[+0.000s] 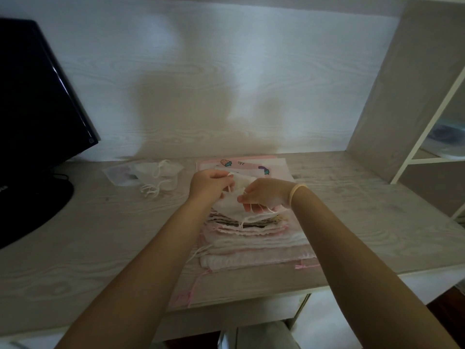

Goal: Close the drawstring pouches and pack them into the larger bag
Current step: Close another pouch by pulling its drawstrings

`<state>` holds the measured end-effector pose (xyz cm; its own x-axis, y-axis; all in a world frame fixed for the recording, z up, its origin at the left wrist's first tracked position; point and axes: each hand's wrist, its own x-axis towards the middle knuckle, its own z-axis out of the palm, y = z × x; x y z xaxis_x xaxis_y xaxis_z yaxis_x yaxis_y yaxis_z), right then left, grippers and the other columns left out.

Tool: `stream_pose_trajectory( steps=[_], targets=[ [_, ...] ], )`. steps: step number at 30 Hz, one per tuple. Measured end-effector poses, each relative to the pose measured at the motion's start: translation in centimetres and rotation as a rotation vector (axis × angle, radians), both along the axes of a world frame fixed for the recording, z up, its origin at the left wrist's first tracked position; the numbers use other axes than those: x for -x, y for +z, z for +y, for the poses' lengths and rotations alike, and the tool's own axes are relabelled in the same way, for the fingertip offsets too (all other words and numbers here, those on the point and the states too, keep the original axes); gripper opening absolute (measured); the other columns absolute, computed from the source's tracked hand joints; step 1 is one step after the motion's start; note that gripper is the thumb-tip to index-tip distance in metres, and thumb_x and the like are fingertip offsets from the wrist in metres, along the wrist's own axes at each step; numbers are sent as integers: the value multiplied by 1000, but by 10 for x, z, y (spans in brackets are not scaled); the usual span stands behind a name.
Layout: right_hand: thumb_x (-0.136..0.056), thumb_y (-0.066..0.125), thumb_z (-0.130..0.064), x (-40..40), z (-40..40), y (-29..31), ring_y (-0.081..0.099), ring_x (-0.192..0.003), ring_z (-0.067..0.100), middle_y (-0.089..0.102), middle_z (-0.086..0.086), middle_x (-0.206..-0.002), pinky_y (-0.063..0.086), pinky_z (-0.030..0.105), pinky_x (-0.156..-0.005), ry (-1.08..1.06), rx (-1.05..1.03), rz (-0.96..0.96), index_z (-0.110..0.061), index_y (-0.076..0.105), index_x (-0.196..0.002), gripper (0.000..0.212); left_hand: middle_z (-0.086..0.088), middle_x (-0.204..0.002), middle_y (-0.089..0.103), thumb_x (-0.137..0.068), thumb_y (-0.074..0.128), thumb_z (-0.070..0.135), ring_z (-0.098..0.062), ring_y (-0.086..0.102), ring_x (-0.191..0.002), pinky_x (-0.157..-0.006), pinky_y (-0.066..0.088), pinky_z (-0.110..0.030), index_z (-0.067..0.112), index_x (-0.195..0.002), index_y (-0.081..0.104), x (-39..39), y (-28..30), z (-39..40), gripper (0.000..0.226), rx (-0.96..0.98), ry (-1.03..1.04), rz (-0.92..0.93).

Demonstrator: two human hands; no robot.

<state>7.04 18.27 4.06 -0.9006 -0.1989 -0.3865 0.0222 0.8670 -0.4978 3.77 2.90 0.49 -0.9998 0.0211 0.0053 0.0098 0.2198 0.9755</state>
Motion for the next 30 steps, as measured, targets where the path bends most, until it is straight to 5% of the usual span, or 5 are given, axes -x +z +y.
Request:
stream_pose_trajectory(
  steps=[8,14,20,24,30],
  targets=[
    [-92,57,-29,7,1,6,54,-78,20,64,8,-85,43,29,-71,-253,478,338,-7,70,-85,27,7,-61,62,-93,61,20,-8,53,-60,-58,38,-24,6,-88,75,-5,-6,-9,20,230,-209,26],
    [-91,58,-32,20,-15,9,61,-92,20,71,2,-97,48,30,-81,-333,563,381,-10,75,-92,28,4,-87,75,-85,56,21,-9,57,-72,-64,36,-30,11,-57,64,-7,2,-9,31,250,-358,-50],
    [-93,56,-28,25,-24,7,50,-91,-10,54,-18,-110,39,13,-72,-305,706,478,-29,59,-129,35,7,-66,62,-94,56,29,-14,51,-68,-62,37,-28,10,-88,77,-9,-2,-15,29,237,-340,-50],
    [-89,55,-12,26,-15,-3,61,-97,16,63,1,-112,49,25,-78,-390,670,577,-20,64,-116,30,10,-60,59,-94,56,28,-11,49,-65,-57,35,-26,17,-83,78,-6,-6,-21,27,125,-297,-91],
    [-85,63,-10,16,-14,-7,65,-92,14,71,4,-96,51,21,-81,-168,413,337,-14,69,-104,21,8,-60,57,-91,61,32,-12,47,-63,-52,32,-24,14,-85,78,-4,-9,-16,25,97,-280,-141]
  ],
)
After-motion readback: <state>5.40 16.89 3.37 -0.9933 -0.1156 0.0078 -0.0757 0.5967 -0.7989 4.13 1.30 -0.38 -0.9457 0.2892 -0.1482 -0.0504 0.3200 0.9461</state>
